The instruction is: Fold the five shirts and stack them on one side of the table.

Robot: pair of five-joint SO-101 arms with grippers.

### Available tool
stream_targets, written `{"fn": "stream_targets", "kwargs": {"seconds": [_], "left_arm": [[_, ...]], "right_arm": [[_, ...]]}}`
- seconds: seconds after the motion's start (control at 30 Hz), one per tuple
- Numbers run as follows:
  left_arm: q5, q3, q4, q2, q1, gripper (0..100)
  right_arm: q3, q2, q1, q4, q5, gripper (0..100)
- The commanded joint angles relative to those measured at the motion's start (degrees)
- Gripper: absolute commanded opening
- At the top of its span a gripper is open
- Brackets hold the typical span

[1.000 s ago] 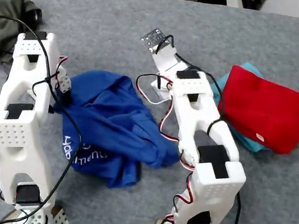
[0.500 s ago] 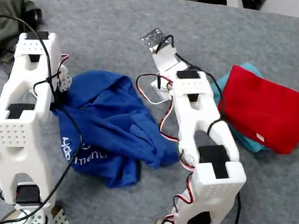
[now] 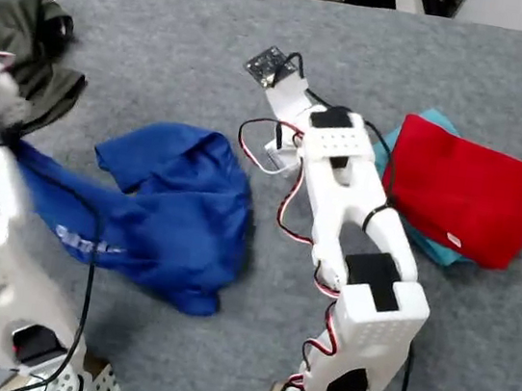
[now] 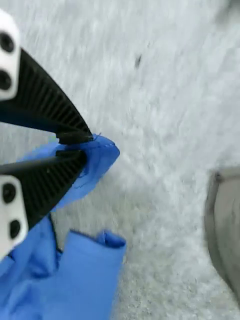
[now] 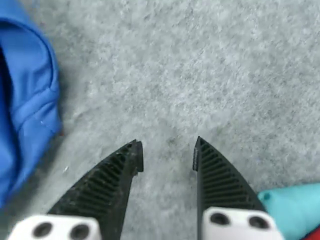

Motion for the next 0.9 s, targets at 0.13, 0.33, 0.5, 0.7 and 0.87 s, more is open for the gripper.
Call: {"fn": "stream_targets", "kwargs": {"seconds": [0.13, 0.33, 0.5, 0.7, 0.87], "left_arm": [[-12.0, 6.6, 0.7, -16.5, -11.9, 2], [-12.7, 6.7, 0.5, -17.7, -22.2, 2], [-14.4, 9.8, -1.1, -16.6, -26.7, 2], [-14.6, 15.2, -4.9, -14.2, -30.4, 2], [-14.6, 17.7, -5.3, -13.8, -30.2, 2]], "right_arm": [[-9.4, -0.9, -9.7, 14.8, 5.9, 17.3], [-16.8, -0.9, -17.6, 25.3, 10.3, 17.3], [-22.3, -0.9, -25.9, 32.8, 12.6, 17.3], [-23.2, 3.5, -34.7, 30.9, 15.8, 17.3], [-27.5, 15.3, -35.2, 26.4, 15.7, 17.5]]}}
